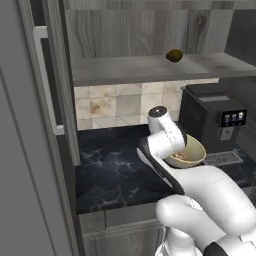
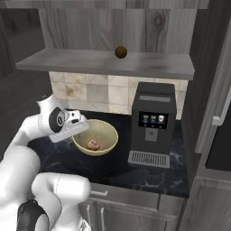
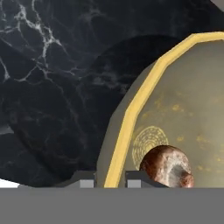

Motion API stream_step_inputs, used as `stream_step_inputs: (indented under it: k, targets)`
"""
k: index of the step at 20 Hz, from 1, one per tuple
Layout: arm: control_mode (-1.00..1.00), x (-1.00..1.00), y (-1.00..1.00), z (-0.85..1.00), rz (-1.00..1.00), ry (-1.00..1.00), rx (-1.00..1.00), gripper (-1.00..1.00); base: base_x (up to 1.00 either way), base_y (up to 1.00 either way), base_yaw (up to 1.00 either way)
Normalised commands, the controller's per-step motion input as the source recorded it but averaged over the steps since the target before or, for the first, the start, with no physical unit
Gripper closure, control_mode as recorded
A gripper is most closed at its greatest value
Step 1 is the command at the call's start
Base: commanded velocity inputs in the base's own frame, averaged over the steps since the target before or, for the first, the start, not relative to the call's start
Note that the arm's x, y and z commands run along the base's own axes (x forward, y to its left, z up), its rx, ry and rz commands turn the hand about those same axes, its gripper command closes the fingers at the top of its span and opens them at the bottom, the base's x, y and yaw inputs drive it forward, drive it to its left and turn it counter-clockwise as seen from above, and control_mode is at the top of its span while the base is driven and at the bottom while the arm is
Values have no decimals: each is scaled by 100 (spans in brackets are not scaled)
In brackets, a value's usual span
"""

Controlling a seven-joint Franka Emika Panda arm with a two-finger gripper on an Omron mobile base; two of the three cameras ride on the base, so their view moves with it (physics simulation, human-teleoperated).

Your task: Pick the mushroom from the cabinet and place it in the bowl. Then pick the bowl and place it in the sink. Then turn on the sink facuet.

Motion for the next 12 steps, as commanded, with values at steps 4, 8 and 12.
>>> stream_step_inputs:
  k: [4,8,12]
  targets:
    - [-100,-100,0,98,25,-15,-15,100,0,0,0]
    - [-100,-98,0,93,36,-9,-16,100,0,0,0]
    - [-100,-100,0,84,43,-2,-13,100,0,0,0]
